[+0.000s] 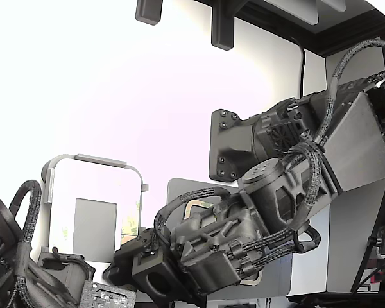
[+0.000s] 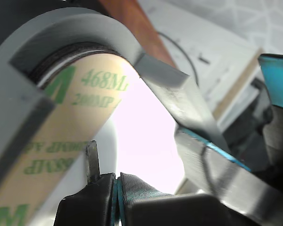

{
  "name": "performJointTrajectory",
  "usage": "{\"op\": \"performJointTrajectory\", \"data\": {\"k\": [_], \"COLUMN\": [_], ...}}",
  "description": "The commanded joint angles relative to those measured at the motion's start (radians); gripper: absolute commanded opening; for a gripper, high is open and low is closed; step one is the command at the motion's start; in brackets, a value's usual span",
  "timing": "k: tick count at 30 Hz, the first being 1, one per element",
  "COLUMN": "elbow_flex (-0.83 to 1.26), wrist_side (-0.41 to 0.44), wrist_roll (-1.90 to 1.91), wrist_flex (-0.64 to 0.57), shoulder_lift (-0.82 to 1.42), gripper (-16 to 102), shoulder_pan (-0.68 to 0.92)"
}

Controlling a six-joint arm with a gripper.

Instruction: Peel off protective film from adhesive tape.

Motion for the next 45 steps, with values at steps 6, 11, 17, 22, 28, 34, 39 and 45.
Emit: {"op": "performJointTrajectory", "data": {"k": [6, 11, 17, 22, 28, 34, 39, 45], "elbow_flex": [-0.029, -0.017, -0.018, -0.018, -0.021, -0.012, -0.006, -0.003], "wrist_side": [-0.002, -0.003, -0.005, -0.006, -0.009, -0.009, -0.011, -0.008], "wrist_roll": [0.000, 0.000, -0.005, -0.006, -0.009, -0.006, -0.003, 0.002], "wrist_flex": [-0.008, -0.012, -0.012, -0.014, -0.014, -0.017, -0.015, -0.014], "shoulder_lift": [0.015, 0.018, 0.018, 0.015, 0.012, 0.018, 0.026, 0.031], "gripper": [-10, -10, -10, -10, -10, -10, -10, -10], "shoulder_pan": [-0.012, -0.012, -0.014, -0.017, -0.023, -0.023, -0.021, -0.015]}}
